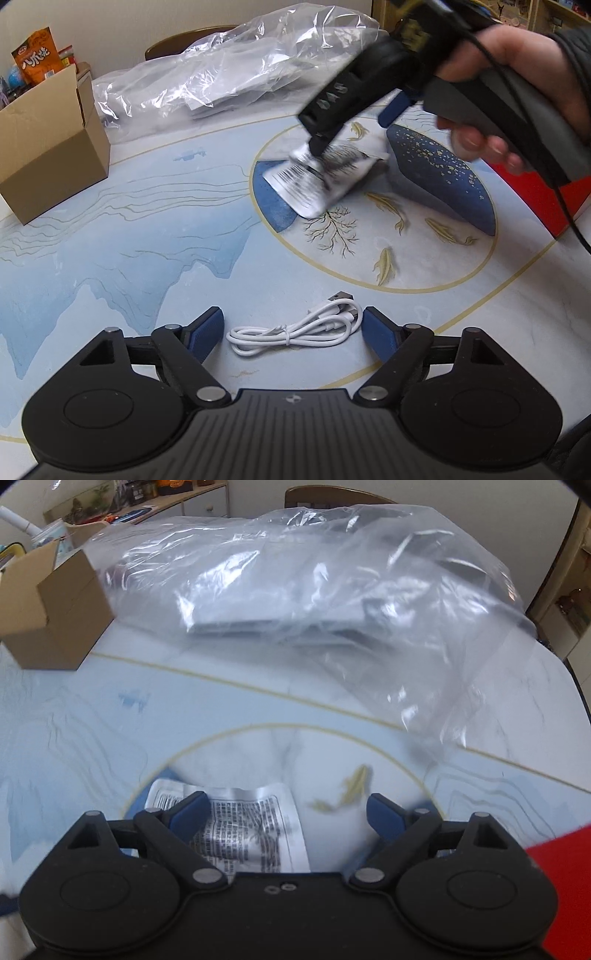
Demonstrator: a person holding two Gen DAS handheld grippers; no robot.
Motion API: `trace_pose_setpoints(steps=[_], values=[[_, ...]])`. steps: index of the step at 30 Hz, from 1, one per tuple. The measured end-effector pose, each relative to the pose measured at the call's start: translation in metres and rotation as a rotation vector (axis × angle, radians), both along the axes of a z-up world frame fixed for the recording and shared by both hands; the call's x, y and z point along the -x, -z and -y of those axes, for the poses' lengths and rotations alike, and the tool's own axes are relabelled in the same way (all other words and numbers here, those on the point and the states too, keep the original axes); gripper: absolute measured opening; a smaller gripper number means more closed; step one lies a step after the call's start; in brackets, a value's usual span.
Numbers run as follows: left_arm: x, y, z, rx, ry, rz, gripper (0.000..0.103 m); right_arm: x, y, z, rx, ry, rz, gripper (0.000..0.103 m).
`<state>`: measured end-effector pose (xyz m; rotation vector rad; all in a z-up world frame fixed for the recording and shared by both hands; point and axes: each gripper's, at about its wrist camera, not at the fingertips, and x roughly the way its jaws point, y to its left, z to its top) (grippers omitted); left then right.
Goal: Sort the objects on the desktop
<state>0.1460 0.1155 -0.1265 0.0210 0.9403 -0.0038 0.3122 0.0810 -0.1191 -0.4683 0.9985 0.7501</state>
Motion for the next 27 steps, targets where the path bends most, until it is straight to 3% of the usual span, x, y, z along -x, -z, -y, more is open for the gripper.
trace_pose_setpoints(steps=[5, 7, 11, 19, 23, 27], values=[[0.002, 0.0, -0.001, -0.002, 0.012, 0.01, 0.08, 0.007, -0.013, 0.01, 0.033, -0.067, 0.003, 0.085], [0.003, 0.0, -0.002, -0.002, 0.015, 0.014, 0.079, 0.002, -0.019, 0.013, 0.029, -0.036, -0.05, 0.086], [0.004, 0.0, -0.001, -0.002, 0.019, 0.016, 0.079, -0.014, -0.029, 0.017, -0.045, 0.14, -0.193, 0.099], [0.005, 0.0, -0.002, -0.002, 0.039, 0.02, 0.079, -0.023, -0.004, 0.017, -0.047, 0.508, -0.387, 0.1], [0.006, 0.0, -0.003, -0.002, 0.049, 0.021, 0.079, -0.024, 0.005, 0.017, -0.052, 0.658, -0.415, 0.1], [0.005, 0.0, -0.003, -0.002, 0.059, 0.021, 0.079, -0.02, 0.012, 0.005, -0.029, 0.653, -0.401, 0.099]])
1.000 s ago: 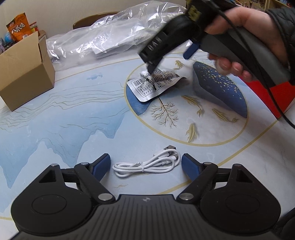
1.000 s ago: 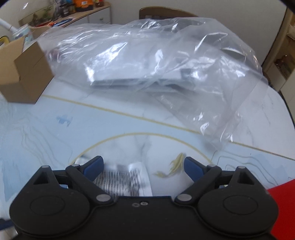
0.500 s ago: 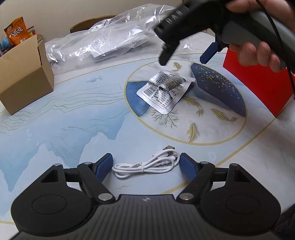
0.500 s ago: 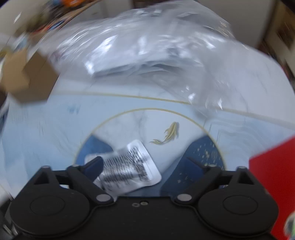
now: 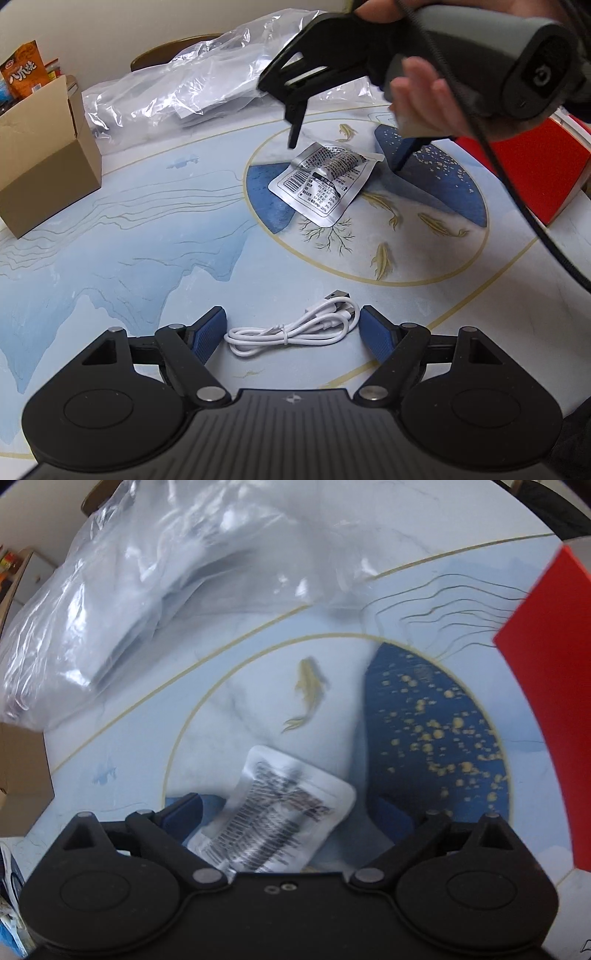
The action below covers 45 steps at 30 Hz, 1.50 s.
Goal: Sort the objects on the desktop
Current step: 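Grasp the silver foil sachet with the right tool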
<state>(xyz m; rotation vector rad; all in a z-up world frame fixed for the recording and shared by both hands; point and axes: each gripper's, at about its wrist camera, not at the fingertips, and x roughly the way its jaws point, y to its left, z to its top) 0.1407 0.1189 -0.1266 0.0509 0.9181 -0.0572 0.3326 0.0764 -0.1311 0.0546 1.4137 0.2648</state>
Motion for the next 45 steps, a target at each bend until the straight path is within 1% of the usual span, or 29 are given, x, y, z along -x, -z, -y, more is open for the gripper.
trace_pose_setpoints(steps=[4, 5, 7, 9, 10, 12, 13, 14, 15, 17, 21, 25, 26, 27, 28, 29, 32, 34, 36, 37, 39, 40, 42, 43, 45], values=[[0.0, 0.0, 0.0, 0.001, 0.006, 0.0, 0.079, 0.009, 0.004, -0.009, 0.068, -0.068, 0.042, 0.099], [0.0, 0.0, 0.0, 0.001, 0.007, 0.0, 0.079, 0.011, 0.004, -0.01, 0.076, -0.084, 0.051, 0.096], [0.0, 0.0, 0.0, 0.002, 0.006, 0.0, 0.079, 0.015, 0.004, -0.009, 0.092, -0.115, 0.076, 0.09], [0.0, 0.0, 0.0, 0.002, 0.006, 0.0, 0.079, 0.018, 0.003, -0.007, 0.1, -0.147, 0.094, 0.082], [0.0, 0.0, 0.0, 0.002, 0.006, 0.0, 0.079, 0.019, 0.002, -0.004, 0.095, -0.164, 0.098, 0.08], [0.001, -0.001, 0.0, 0.002, 0.002, -0.002, 0.079, 0.022, 0.002, 0.002, 0.089, -0.189, 0.109, 0.071], [0.001, -0.001, -0.001, 0.003, -0.002, -0.004, 0.079, 0.024, 0.001, 0.006, 0.077, -0.195, 0.112, 0.069], [0.002, -0.001, -0.001, 0.005, -0.008, -0.007, 0.079, 0.025, 0.001, 0.011, 0.066, -0.202, 0.115, 0.063], [0.002, -0.002, -0.001, 0.006, -0.015, -0.012, 0.079, 0.026, 0.001, 0.015, 0.067, -0.211, 0.122, 0.058], [0.004, -0.003, -0.001, 0.012, -0.029, -0.02, 0.079, 0.027, 0.001, 0.025, 0.04, -0.217, 0.118, 0.058], [0.004, -0.003, 0.001, 0.017, -0.044, -0.025, 0.08, 0.033, 0.005, 0.039, 0.033, -0.241, 0.126, 0.058], [0.004, -0.002, 0.004, 0.011, -0.053, -0.027, 0.08, 0.028, 0.002, 0.04, 0.014, -0.284, 0.118, 0.059], [0.003, -0.002, 0.005, 0.009, -0.058, -0.027, 0.08, 0.027, 0.001, 0.038, 0.005, -0.296, 0.106, 0.065], [0.003, -0.002, 0.005, 0.007, -0.062, -0.027, 0.08, 0.027, 0.002, 0.039, -0.008, -0.3, 0.094, 0.079], [0.003, -0.002, 0.005, 0.006, -0.066, -0.028, 0.08, 0.028, 0.001, 0.041, -0.013, -0.296, 0.096, 0.086], [0.003, -0.002, 0.006, 0.006, -0.07, -0.029, 0.08, 0.027, -0.003, 0.04, -0.013, -0.292, 0.109, 0.09], [0.002, -0.002, 0.006, 0.005, -0.077, -0.031, 0.08, 0.025, 0.0, 0.039, -0.005, -0.302, 0.103, 0.09], [0.002, -0.003, 0.007, 0.005, -0.079, -0.033, 0.08, 0.027, 0.004, 0.038, 0.023, -0.301, 0.088, 0.088], [0.002, -0.003, 0.008, 0.005, -0.082, -0.033, 0.08, 0.034, 0.002, 0.031, 0.037, -0.3, 0.07, 0.079], [0.002, -0.003, 0.008, 0.005, -0.084, -0.033, 0.08, 0.035, 0.003, 0.031, 0.043, -0.305, 0.076, 0.078], [0.001, -0.003, 0.008, 0.007, -0.088, -0.033, 0.08, 0.038, 0.001, 0.032, 0.052, -0.324, 0.103, 0.065], [0.001, -0.002, 0.008, 0.006, -0.09, -0.033, 0.08, 0.039, 0.0, 0.032, 0.054, -0.331, 0.111, 0.063], [0.001, -0.003, 0.008, 0.003, -0.095, -0.031, 0.079, 0.039, -0.001, 0.032, 0.048, -0.328, 0.112, 0.062], [0.001, -0.003, 0.008, 0.005, -0.098, -0.031, 0.078, 0.039, -0.002, 0.032, 0.044, -0.327, 0.114, 0.06], [0.001, -0.003, 0.008, 0.005, -0.102, -0.03, 0.078, 0.041, -0.005, 0.035, 0.038, -0.326, 0.117, 0.059]])
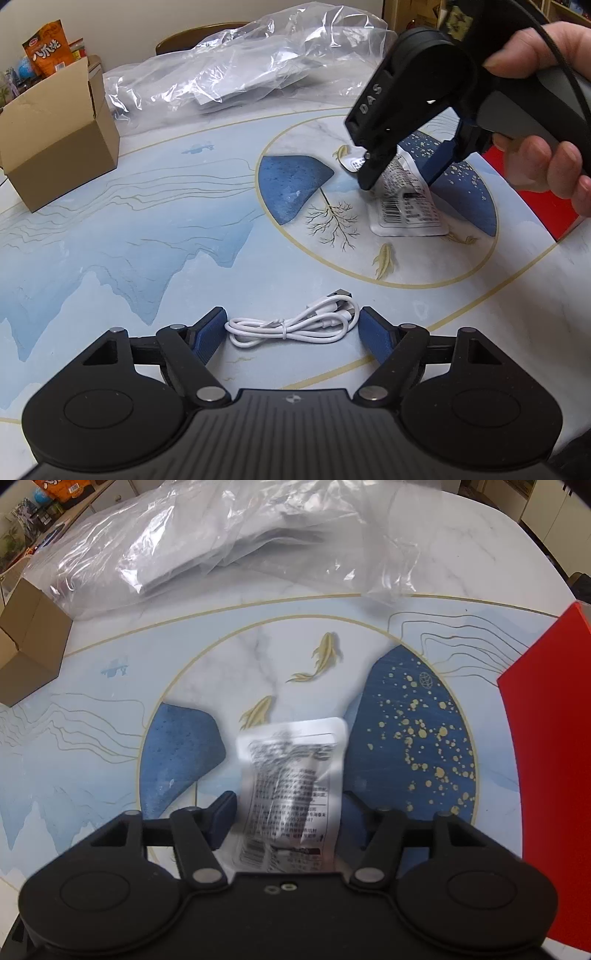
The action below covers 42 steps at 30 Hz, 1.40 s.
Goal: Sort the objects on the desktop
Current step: 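Grasp the silver foil sachet with the right tool, then carry the white cable and silver sachet into the red shoebox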
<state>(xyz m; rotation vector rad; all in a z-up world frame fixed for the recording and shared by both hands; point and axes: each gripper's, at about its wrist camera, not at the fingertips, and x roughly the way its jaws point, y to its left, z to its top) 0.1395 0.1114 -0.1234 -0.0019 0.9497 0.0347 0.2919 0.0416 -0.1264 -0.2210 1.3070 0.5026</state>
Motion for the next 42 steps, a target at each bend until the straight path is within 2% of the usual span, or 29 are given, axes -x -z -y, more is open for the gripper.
trace_pose_setpoints(steps=[3, 17, 27, 36, 42], values=[[0.0, -0.001, 0.0, 0.003, -0.006, -0.002, 0.077, 0.003, -0.009, 0.011, -0.016, -0.002, 0.006, 0.056], [0.001, -0.012, 0.006, 0.035, -0.029, -0.006, 0.076, 0.007, -0.037, 0.076, -0.142, 0.014, -0.037, 0.055], [-0.007, -0.051, 0.028, 0.048, -0.005, 0.037, 0.076, 0.014, -0.081, 0.129, -0.219, 0.004, -0.002, 0.055], [-0.028, -0.087, 0.072, 0.056, 0.084, 0.098, 0.076, 0.007, -0.106, 0.186, -0.285, 0.04, 0.027, 0.055], [-0.045, -0.103, 0.112, 0.056, 0.158, 0.127, 0.076, -0.008, -0.114, 0.235, -0.309, 0.107, 0.058, 0.055]])
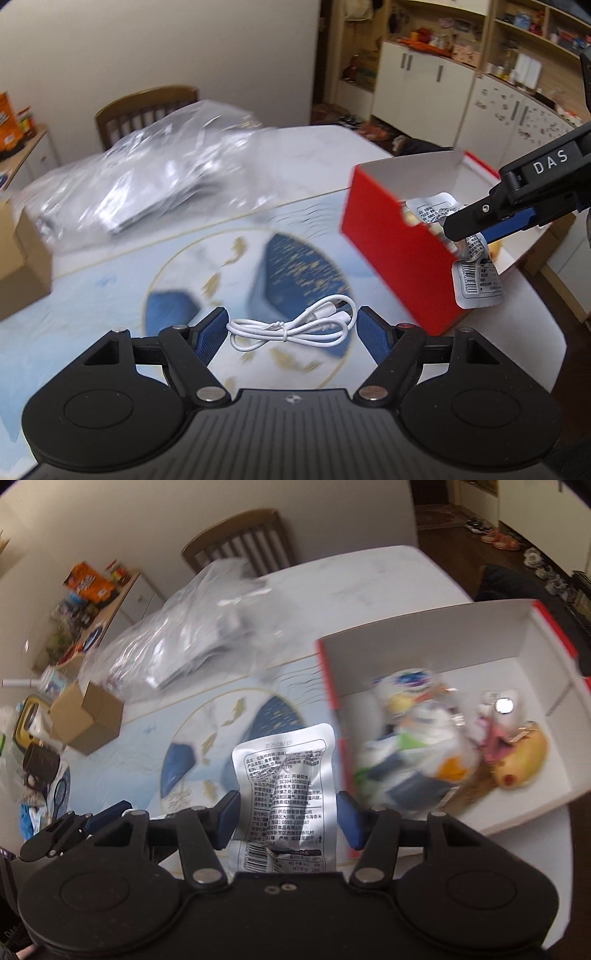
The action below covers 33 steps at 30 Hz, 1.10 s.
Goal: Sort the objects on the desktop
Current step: 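Carry the white cable and silver sachet into the red shoebox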
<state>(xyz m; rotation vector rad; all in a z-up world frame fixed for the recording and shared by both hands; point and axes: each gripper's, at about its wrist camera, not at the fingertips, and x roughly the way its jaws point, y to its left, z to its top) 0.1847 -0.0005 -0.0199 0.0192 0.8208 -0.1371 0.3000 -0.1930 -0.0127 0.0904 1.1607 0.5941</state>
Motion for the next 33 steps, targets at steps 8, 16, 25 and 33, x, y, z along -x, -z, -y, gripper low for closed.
trace_pose_setpoints(steps=[8, 16, 25, 33], values=[[-0.027, -0.013, 0.059, -0.006, 0.098, 0.032, 0.076, -0.023, 0.002, 0.058, -0.016, 0.087, 0.019, 0.055], [-0.056, -0.025, 0.116, -0.028, 0.191, 0.079, 0.076, -0.051, 0.004, 0.108, -0.016, 0.176, 0.048, 0.055], [-0.099, -0.021, 0.157, -0.046, 0.248, 0.07, 0.076, -0.077, 0.011, 0.142, 0.004, 0.225, 0.062, 0.055], [-0.144, -0.008, 0.182, -0.067, 0.279, 0.018, 0.076, -0.103, 0.023, 0.154, 0.022, 0.235, 0.069, 0.055]])
